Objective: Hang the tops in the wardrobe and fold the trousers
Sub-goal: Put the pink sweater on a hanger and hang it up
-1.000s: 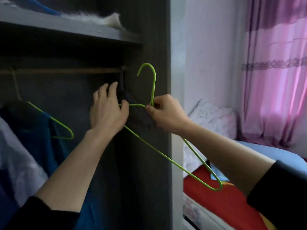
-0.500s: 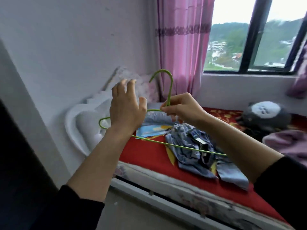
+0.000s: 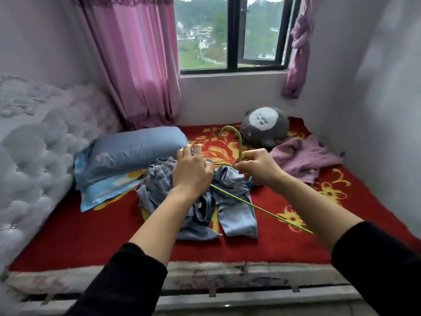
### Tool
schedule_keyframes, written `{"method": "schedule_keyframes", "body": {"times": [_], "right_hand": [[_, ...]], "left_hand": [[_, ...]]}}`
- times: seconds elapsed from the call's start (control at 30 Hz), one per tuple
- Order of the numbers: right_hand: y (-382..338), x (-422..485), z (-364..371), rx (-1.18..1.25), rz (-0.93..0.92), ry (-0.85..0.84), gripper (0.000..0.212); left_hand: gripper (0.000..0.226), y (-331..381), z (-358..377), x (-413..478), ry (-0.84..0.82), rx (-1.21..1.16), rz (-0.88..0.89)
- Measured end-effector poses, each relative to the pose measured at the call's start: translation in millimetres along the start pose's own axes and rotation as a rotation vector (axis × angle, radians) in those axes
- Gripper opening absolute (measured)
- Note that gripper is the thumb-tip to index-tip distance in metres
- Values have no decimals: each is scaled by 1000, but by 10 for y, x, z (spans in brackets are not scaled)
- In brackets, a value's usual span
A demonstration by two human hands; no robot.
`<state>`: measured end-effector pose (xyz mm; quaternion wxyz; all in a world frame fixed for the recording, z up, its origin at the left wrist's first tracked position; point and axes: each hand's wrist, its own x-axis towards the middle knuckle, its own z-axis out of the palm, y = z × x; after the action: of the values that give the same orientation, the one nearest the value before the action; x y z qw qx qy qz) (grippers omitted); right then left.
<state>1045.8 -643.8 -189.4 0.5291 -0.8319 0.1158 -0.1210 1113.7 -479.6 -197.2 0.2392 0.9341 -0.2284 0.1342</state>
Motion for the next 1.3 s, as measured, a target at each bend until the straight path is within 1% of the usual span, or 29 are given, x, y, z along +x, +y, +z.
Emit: {"method": "schedule_keyframes", "body": {"times": [0.17,0.27,0.37,0.5,0.67,0.8,0.93,1.07,1.17,1.3], "right_hand": [[652,426,-435,-13,128,77,23],[1074,609,-724,-48,196,130,24],[1470,819,-1073,-71,261,164,20],[1980,1225,-1584,-110,317,156,19],[2680,1898,-2310,-140,369,123,16],[3252,2410,-2837,-220,428,94,17],[3796,2869,-3185,-282,491,132,9],[4358,3159,-3231,-327,532,194,19],[4761,3366,-3200,-414,501,198,14],[5289,3568,-3137,-470,396,150,14]], "left_hand": [[53,392,923,553,-203,-41,39],[50,651,1411,784,-301,-55,73],[50,923,1892,1029,-358,-69,94],[50,1330,2556,1392,-408,-74,116],[48,1881,3496,1939,-448,-28,68],[41,2239,4197,2241,-554,-30,-74],[35,2409,4884,2458,-635,-91,-252],[36,2320,5599,2487,-748,-215,-531],[37,2176,6091,2514,-766,-284,-695],[34,1977,6758,2596,-738,-325,-834]]}}
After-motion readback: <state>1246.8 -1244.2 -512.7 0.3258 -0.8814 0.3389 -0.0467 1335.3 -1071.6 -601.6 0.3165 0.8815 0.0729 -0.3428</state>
